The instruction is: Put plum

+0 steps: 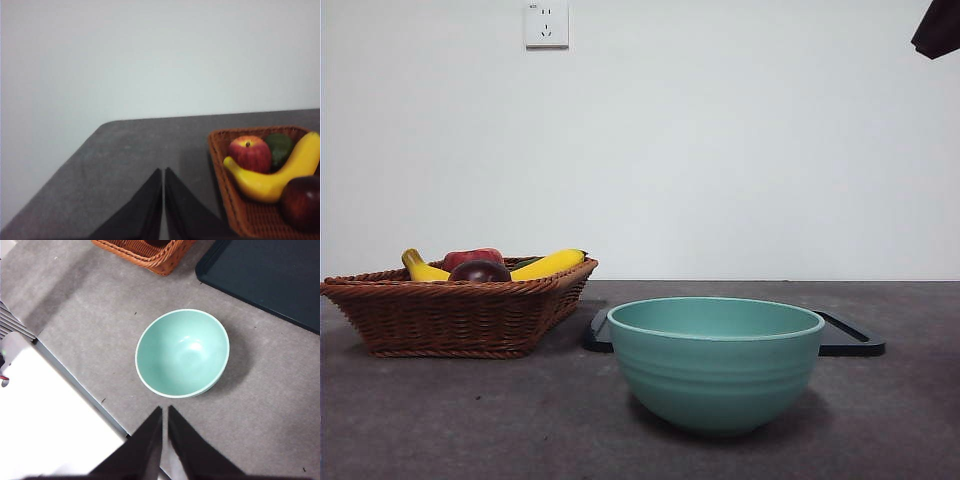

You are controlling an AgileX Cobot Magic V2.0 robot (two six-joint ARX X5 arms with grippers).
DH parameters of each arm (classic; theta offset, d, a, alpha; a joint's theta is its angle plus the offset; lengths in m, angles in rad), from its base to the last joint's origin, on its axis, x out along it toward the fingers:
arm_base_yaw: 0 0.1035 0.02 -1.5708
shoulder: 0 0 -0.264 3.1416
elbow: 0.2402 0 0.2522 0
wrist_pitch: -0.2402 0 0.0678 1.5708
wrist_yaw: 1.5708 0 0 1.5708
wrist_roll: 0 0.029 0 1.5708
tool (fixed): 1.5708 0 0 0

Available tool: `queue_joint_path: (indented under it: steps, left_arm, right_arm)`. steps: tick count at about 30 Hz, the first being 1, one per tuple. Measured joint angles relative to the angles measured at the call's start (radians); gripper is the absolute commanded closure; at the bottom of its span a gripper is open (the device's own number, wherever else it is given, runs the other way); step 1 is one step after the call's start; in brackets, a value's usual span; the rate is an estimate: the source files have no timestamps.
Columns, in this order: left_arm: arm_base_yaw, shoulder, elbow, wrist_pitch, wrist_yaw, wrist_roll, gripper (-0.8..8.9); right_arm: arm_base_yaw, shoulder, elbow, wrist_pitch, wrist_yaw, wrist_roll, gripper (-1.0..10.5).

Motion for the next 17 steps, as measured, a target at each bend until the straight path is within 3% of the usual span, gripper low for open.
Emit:
queue_joint_path:
  steps: [17]
  left_arm:
    - [0.003, -0.059, -0.020, -0.267, -0.002, 0.000, 8.07]
  right_arm:
    - [0.000, 0.000, 0.000, 0.000, 0.000, 0.000, 9.4]
